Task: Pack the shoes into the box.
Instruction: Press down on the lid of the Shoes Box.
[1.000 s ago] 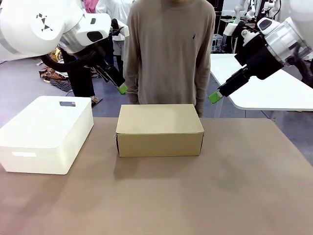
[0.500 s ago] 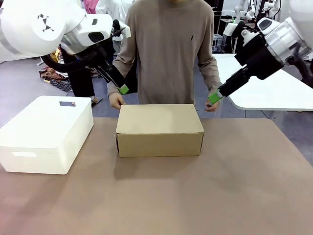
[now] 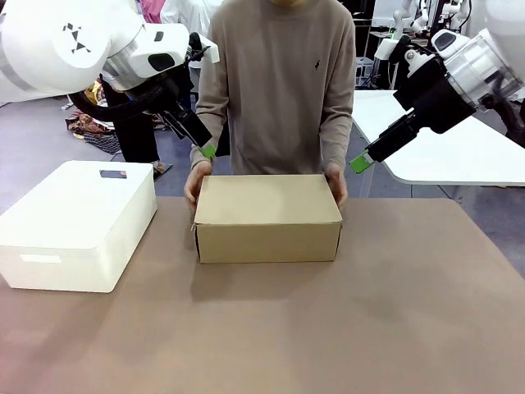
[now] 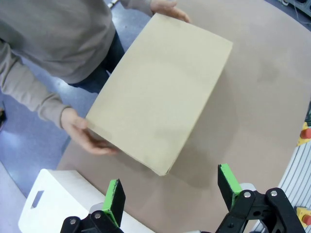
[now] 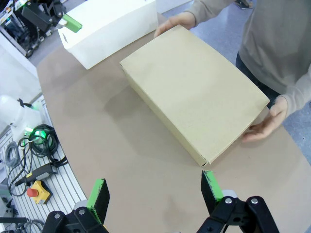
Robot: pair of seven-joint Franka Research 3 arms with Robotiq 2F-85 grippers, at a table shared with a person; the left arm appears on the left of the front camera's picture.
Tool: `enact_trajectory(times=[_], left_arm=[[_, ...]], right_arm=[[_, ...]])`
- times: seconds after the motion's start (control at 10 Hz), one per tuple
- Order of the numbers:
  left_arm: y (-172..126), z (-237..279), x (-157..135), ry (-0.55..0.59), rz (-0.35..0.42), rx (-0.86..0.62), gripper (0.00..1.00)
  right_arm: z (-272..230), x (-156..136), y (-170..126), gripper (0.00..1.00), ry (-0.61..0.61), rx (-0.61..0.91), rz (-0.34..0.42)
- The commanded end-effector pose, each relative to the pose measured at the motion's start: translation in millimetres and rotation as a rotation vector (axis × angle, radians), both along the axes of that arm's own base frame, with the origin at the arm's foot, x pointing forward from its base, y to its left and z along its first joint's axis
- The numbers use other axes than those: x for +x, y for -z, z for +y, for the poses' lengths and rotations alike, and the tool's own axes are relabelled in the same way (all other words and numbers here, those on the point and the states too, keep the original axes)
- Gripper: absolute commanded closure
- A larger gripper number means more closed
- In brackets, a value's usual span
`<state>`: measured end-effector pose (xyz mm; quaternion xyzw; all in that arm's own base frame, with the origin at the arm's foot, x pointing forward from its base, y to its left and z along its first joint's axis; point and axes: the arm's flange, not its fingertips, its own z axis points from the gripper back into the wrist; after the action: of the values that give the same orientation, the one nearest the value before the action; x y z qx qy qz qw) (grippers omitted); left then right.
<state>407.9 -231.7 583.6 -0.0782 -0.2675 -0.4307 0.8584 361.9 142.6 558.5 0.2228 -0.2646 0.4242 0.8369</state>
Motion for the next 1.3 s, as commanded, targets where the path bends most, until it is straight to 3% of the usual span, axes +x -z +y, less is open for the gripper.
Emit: enact_trajectory(times=[0.0, 1.2], left_arm=[[-0.8, 1.7, 0.2, -0.002, 0.004, 0.008, 0.0], [-0.8, 1.7, 0.2, -0.002, 0.004, 0.008, 0.0]], right_arm=[[-0.3, -1.0, 0.6, 0.0, 0.011, -0.008, 0.009], [-0.3, -1.0, 0.6, 0.0, 0.011, -0.008, 0.009]])
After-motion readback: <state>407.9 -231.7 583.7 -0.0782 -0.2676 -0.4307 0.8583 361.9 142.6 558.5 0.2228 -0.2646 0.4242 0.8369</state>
